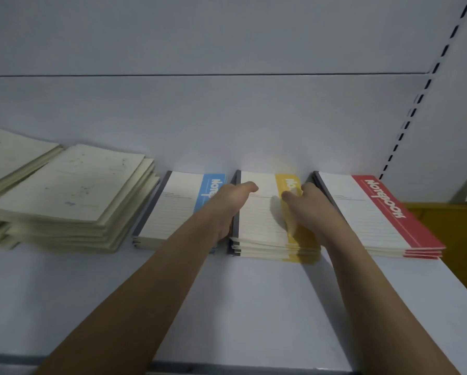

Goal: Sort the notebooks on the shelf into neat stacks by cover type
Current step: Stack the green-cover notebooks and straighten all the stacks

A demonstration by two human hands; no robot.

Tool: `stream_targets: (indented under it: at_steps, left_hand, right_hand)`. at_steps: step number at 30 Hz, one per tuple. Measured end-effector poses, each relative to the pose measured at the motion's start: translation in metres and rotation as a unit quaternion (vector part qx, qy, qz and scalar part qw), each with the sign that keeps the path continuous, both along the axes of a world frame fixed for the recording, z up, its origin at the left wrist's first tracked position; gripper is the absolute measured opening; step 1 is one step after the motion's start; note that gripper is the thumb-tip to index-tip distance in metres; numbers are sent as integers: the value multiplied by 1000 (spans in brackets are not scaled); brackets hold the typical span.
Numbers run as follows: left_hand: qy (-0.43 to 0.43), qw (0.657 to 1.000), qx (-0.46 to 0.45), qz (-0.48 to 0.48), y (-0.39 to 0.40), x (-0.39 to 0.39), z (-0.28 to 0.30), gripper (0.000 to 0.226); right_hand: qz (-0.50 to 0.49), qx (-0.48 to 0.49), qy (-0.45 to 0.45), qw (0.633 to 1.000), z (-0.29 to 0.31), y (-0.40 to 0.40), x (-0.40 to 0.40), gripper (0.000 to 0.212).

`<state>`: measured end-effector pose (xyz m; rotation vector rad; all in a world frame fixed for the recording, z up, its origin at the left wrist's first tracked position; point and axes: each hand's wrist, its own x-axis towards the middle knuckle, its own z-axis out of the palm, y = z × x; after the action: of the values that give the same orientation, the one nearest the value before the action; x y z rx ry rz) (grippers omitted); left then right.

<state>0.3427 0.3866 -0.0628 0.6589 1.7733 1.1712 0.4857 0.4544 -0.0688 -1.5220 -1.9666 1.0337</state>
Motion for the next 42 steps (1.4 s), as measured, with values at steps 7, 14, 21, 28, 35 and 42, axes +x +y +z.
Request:
stream_targets:
  at_steps: [7,14,21,28,35,42]
  left_hand:
    - [17,1000,17,-10,-8,11,11,75]
    - [152,986,26,-58,-10,7,2,76]
    - [385,883,65,-260,-32,3,13,88]
    - [480,785,11,-392,-46,-1,12,120]
    - [534,766,36,-355,-43,-10,2,110]
    - [537,756,80,-365,-41,-10,-2,97]
  right_hand:
    - [-22,2,33,999,4,-1,-3,36]
    - [20,21,32,999,3,-10,-6,60]
    - [85,87,-58,991,-2,-9,2,82]
    - [267,56,-252,929,13,-37,52,108]
    - [253,111,-189,942,-4,-37,52,86]
    - [248,147,-135,948,-15,-40,47,69]
